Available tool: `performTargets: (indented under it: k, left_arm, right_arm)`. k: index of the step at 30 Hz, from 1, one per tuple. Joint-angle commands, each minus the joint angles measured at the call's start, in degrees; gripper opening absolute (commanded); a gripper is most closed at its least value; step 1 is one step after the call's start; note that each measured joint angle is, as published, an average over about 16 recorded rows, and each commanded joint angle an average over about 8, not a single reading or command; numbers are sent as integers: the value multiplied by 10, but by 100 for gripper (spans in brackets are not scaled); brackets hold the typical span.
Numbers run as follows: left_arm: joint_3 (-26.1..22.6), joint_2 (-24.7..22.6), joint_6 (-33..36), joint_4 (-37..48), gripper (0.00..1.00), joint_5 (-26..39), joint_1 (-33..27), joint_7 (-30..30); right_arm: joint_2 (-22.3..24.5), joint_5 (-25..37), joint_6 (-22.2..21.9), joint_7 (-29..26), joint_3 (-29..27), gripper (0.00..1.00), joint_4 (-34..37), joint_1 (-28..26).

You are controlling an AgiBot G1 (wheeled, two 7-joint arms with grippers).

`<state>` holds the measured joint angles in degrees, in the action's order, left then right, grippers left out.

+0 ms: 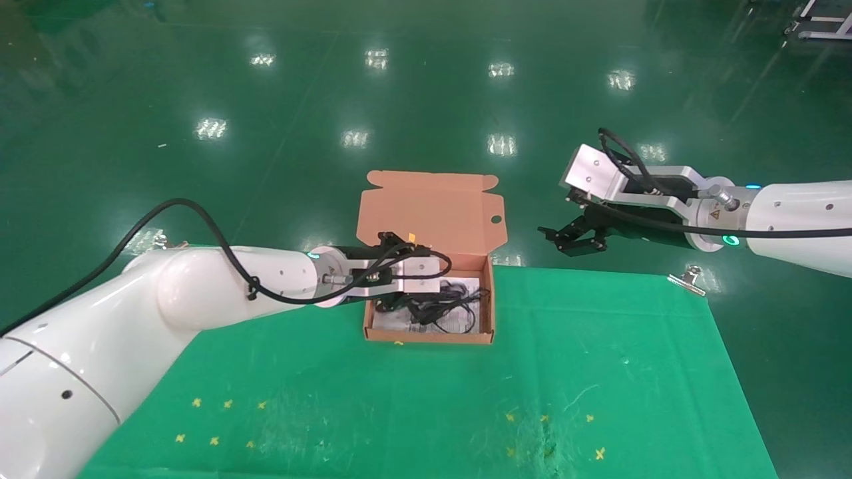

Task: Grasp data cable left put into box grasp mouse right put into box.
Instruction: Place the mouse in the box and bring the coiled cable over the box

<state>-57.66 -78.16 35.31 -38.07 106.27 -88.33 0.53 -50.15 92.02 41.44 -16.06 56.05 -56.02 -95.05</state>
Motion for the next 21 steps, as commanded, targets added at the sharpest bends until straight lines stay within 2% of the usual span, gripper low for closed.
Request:
performTargets:
  k: [1, 12, 17, 21]
  left_arm:
    - [1, 0, 1, 0, 100, 2, 1, 0]
    - [20, 25, -33, -12, 100, 0, -48, -32]
    - [33, 34, -38, -6, 100, -11, -56, -47]
    - [53, 53, -15, -21, 100, -42, -43, -52]
  right_arm:
    - [-1, -1, 1, 1, 0, 100, 2, 1]
    - [3, 32, -23, 25, -7, 100, -13, -37]
    - [0, 45, -19, 26, -7, 100, -21, -47]
    - [4, 28, -1, 28, -22, 100, -28, -35]
